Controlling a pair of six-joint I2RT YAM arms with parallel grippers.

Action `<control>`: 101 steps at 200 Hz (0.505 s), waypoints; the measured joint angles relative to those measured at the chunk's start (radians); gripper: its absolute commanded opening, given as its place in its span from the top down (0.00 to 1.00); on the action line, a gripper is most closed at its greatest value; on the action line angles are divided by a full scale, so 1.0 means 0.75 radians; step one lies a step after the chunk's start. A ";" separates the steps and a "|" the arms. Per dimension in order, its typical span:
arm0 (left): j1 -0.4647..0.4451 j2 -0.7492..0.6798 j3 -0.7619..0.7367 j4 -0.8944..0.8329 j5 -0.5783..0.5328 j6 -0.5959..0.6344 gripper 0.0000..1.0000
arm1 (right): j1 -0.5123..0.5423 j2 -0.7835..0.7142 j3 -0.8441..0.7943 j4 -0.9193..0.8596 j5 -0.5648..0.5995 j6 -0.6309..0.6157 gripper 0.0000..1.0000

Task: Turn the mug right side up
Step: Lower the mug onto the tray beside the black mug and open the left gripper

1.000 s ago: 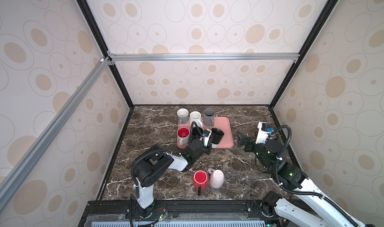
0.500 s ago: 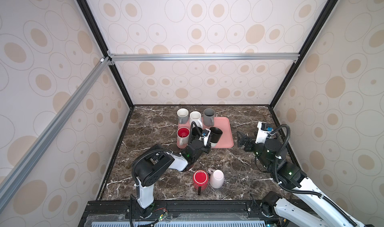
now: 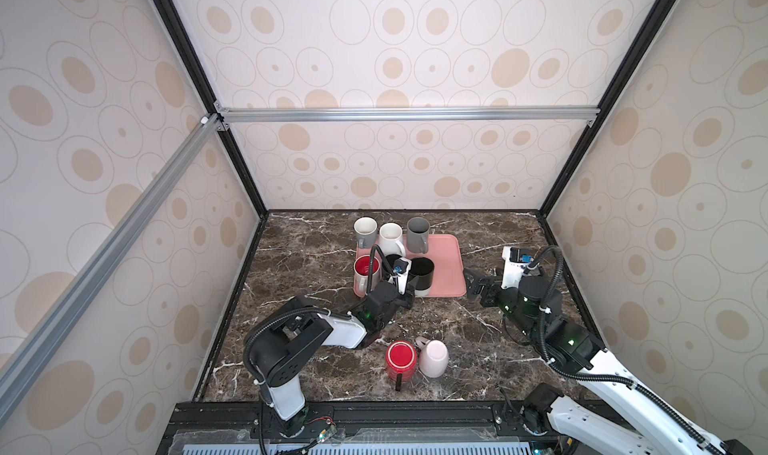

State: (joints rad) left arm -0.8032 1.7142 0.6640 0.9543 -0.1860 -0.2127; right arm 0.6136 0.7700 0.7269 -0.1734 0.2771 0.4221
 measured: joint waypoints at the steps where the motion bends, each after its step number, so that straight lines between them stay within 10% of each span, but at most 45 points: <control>1: 0.000 -0.002 -0.001 -0.001 0.000 -0.001 0.55 | 0.000 0.001 0.000 -0.001 -0.001 0.000 0.01; 101: 0.000 -0.559 -0.070 -0.108 0.037 -0.194 0.40 | -0.051 0.515 0.068 -0.097 -0.361 -0.004 0.14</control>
State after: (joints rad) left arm -0.8032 1.2949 0.6117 0.8734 -0.1581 -0.3584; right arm 0.5755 1.1564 0.7780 -0.2459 0.0063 0.4194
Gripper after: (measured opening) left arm 0.596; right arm 0.894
